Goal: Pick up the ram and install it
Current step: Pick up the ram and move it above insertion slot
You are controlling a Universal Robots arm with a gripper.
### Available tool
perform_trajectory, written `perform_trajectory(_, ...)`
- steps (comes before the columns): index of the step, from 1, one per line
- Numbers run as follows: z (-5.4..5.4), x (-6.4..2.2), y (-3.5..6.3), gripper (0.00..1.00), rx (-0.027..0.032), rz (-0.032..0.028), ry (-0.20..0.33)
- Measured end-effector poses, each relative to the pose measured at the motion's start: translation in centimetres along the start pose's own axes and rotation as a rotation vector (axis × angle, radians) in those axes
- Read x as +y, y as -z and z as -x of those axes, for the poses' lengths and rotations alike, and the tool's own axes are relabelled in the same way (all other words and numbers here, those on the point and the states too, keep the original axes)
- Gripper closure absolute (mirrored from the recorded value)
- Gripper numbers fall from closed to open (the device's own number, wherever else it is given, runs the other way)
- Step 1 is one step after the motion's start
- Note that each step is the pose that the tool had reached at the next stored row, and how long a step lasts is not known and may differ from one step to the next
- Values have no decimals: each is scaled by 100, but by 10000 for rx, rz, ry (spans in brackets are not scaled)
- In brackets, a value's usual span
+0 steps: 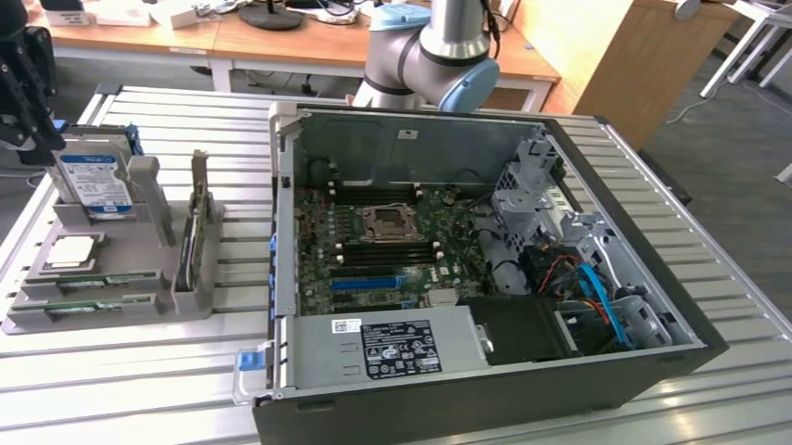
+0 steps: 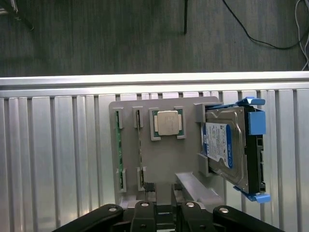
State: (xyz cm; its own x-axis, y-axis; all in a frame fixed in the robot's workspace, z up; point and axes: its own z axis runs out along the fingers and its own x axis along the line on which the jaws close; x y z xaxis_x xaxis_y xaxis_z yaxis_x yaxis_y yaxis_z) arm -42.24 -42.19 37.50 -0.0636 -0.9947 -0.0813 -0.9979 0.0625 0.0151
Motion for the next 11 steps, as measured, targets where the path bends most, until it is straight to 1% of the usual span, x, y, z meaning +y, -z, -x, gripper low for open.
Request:
perform_trajectory(1, 0, 0, 0, 77, 0, 0, 0)
perform_trajectory(2, 0, 0, 0, 70, 0, 0, 0)
perform_trajectory(4, 0, 0, 0, 70, 2, 2, 17)
perform_trajectory(11, -1, 0, -4, 70, 19, 84, 1024)
